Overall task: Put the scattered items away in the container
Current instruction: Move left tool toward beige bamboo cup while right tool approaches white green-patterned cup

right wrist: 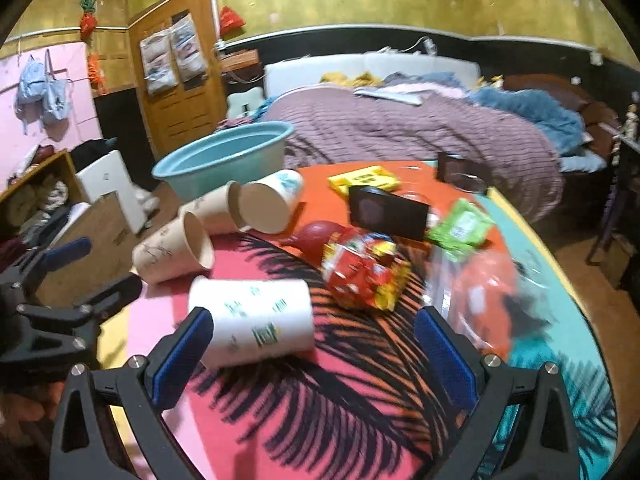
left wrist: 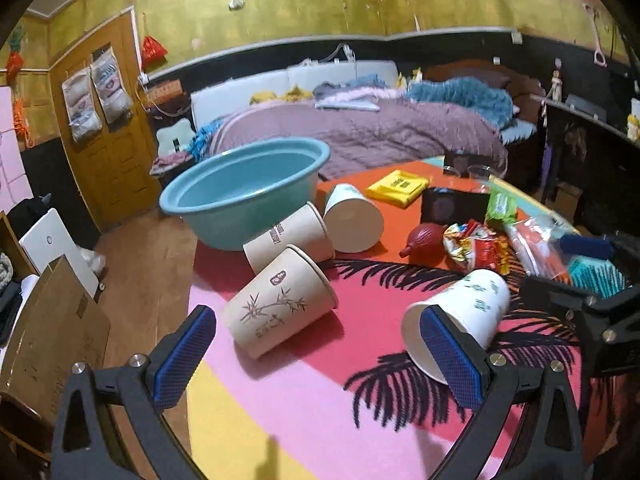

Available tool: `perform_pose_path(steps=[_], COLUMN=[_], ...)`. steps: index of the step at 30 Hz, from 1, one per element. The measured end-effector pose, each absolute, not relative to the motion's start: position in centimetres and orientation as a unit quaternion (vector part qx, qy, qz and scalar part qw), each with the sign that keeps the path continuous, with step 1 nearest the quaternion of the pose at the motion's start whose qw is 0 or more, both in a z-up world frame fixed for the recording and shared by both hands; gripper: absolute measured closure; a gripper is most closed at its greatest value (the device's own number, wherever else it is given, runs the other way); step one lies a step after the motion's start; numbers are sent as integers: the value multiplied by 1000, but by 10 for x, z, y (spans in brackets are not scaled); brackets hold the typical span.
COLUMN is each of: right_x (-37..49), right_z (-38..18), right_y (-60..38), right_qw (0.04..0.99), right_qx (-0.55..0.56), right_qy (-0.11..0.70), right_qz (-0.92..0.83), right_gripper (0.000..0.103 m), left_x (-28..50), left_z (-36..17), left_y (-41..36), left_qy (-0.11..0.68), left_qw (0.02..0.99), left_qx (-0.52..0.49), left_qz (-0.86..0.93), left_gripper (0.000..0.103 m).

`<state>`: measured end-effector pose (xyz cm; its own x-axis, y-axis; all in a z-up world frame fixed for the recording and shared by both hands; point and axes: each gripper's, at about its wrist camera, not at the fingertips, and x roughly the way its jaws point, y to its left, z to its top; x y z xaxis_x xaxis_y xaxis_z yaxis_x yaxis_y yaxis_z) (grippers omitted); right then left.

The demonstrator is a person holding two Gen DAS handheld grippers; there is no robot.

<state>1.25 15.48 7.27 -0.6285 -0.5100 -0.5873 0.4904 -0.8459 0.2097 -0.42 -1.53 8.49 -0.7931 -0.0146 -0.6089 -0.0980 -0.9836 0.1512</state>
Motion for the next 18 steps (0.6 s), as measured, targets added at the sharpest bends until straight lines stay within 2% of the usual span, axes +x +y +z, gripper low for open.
perform_pose_path(steps=[4,7,14,18], right_x=[-11,-27,-17,-10], right_z=[76,79,108,123], right_y=[140,137,139,129], right_qw=[279,284,247,227], right_qx=[359,413,433,446], right_qy=[4,-21,-47,-7], right_qz=[-891,-865,-866,-866], right_gripper=[0,0,0,0], left_x=[-36,-48,-76,-96], left_z=[88,98,118,121], left_y=[-16,-15,-14,-17], left_qy=[90,97,93,79], left_qw=[0,-8,10,-2], left_qx=[-377,-392,-440,-477], left_qz=[922,915,893,875], left_gripper=[0,0,0,0])
